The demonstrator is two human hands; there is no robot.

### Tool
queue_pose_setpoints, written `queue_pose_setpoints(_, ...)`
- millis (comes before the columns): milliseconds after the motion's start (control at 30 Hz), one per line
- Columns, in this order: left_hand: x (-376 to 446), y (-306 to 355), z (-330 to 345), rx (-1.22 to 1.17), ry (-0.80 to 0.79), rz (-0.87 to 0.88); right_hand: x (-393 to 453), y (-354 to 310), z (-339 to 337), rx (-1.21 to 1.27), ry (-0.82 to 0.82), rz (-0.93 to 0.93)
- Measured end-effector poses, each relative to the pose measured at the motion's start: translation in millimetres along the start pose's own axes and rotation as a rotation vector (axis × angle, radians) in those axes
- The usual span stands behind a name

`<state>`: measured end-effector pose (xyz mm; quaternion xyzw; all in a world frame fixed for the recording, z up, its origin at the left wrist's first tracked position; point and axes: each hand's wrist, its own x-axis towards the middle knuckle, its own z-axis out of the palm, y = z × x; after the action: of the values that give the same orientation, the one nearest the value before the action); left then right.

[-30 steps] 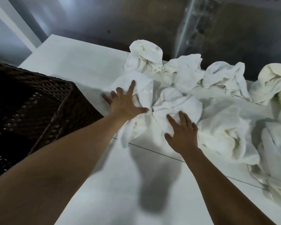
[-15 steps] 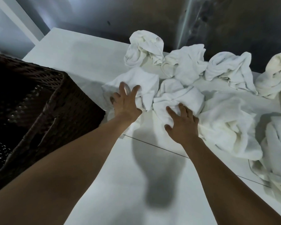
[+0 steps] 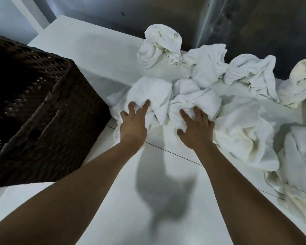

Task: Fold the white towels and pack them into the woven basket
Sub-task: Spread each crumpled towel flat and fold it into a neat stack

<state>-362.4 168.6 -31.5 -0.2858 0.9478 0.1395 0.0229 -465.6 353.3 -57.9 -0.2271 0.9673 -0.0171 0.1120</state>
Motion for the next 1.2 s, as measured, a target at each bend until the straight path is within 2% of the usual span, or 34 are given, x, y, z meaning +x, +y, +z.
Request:
queue_pose_setpoints(233,-81,-2,8,-0.047,0.014,0.074,-5,5,0,0.016,-0.019,-0.013)
queue_pose_setpoints(433,-125,-9,2,-0.148,-0.121,0.141,-8,1,-5,-0.056,-0.098,0.005)
queue_pose_setpoints(633,-144,-30,-10,-0.238,-0.187,0.138,-48,-23,-5,0.264,0.256,-0.076)
queue_pose_setpoints(833,-171,-72,-27,-0.259,-0.297,0.280,-110,-32,-11,0.568,0.186,-0.201)
queue_pose_setpoints(933,-191,-86,-59,-0.151,-0.168,0.361,-130,-35,-14,0.659,0.187,-0.231)
queue_pose_setpoints(1133,-233,-111,-148,0.027,0.351,0.485,-175,-69,-30,0.742,0.151,-0.075)
queue_pose_setpoints(1200,-249,-129,-176,0.094,0.495,0.450,-193,-80,-33,0.754,0.172,-0.028)
